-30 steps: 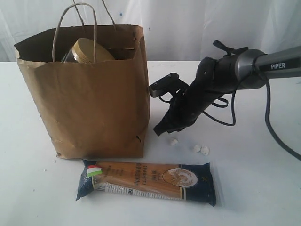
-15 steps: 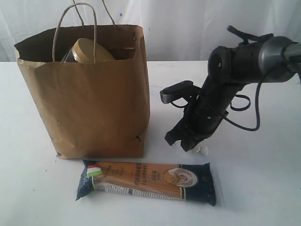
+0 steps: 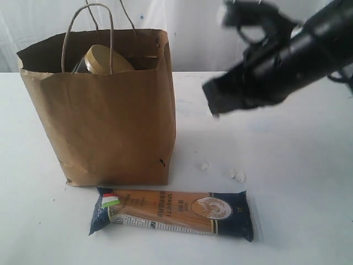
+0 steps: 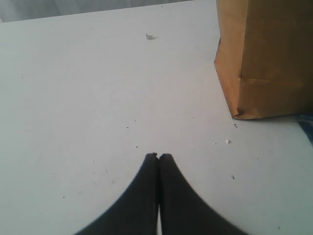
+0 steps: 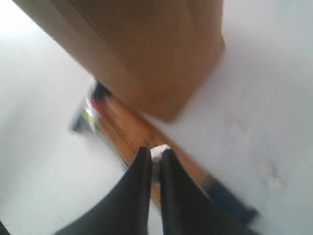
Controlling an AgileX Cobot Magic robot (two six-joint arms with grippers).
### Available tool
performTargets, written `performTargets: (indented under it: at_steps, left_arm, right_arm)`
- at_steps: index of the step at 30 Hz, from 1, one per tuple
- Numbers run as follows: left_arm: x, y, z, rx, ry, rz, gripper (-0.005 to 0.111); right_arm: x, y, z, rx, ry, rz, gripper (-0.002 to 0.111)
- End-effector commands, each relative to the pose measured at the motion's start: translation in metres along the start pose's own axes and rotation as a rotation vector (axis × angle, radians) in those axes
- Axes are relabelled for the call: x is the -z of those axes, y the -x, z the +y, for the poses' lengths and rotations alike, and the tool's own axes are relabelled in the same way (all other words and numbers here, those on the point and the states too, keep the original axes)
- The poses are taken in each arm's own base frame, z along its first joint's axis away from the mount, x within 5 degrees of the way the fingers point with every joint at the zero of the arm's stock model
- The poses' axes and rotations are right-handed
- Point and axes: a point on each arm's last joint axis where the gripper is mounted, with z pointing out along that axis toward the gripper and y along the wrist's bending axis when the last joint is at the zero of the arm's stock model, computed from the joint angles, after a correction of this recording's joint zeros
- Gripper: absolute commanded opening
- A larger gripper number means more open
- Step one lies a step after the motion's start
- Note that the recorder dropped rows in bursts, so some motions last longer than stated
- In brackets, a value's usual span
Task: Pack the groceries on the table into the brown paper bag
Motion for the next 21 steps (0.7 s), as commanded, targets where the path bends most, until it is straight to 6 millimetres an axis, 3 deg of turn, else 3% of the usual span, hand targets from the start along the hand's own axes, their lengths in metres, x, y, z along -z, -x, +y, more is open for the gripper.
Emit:
performTargets:
  at_steps: [1, 4, 6, 16, 21]
  left_arm:
    - [0.000, 0.000, -0.001, 0.002, -0.009, -0.003, 0.000]
    - [0.000, 0.000, -0.001, 0.002, -0.009, -0.003, 0.000]
    - [0.000, 0.000, -0.001, 0.002, -0.009, -0.003, 0.000]
    - [0.000, 0.000, -0.001, 0.002, -0.009, -0.003, 0.000]
    - [0.000, 0.000, -0.001, 0.002, -0.009, -0.003, 0.000]
  right_arm:
    - [0.070, 0.035, 0.042, 0.063, 0.196, -0.443, 0.000]
    - [0.089, 0.048, 0.061, 0.121, 0.333, -0.545, 0.000]
    - [0.086, 0.054, 0.064, 0.135, 0.348, -0.542, 0.000]
    - [-0.006, 0.072, 0.026, 0.065, 0.260, -0.393, 0.000]
    - [-0.035, 0.073, 0.013, 0.023, 0.241, -0.346, 0.000]
